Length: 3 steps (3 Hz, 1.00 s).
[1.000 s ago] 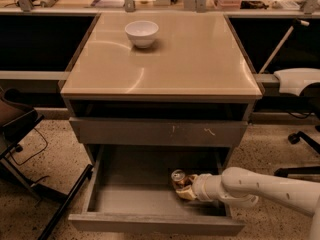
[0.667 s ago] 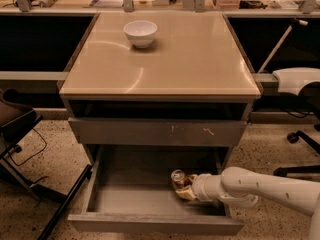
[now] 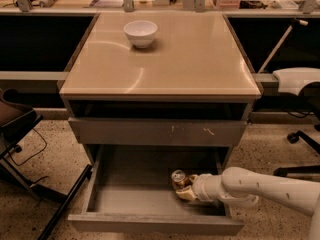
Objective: Place orange can into middle drawer
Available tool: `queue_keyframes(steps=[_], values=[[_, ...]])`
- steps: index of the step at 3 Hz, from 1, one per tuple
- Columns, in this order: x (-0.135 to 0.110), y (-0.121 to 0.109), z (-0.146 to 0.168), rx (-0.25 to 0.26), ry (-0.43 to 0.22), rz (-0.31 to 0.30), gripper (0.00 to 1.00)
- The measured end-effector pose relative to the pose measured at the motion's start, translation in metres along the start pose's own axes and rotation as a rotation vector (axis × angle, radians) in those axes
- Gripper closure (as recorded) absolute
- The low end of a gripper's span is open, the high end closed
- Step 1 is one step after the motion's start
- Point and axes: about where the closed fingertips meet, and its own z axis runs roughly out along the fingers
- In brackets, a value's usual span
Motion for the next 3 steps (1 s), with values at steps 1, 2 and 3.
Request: queue_keyframes(steps=[1, 2, 3], values=[[0.0000, 0.0000, 0.0000, 0.000, 0.000, 0.000, 0.12], [0.0000, 0.0000, 0.0000, 0.000, 0.000, 0.000, 0.00], [0.0000, 0.0000, 0.0000, 0.000, 0.000, 0.000, 0.00]])
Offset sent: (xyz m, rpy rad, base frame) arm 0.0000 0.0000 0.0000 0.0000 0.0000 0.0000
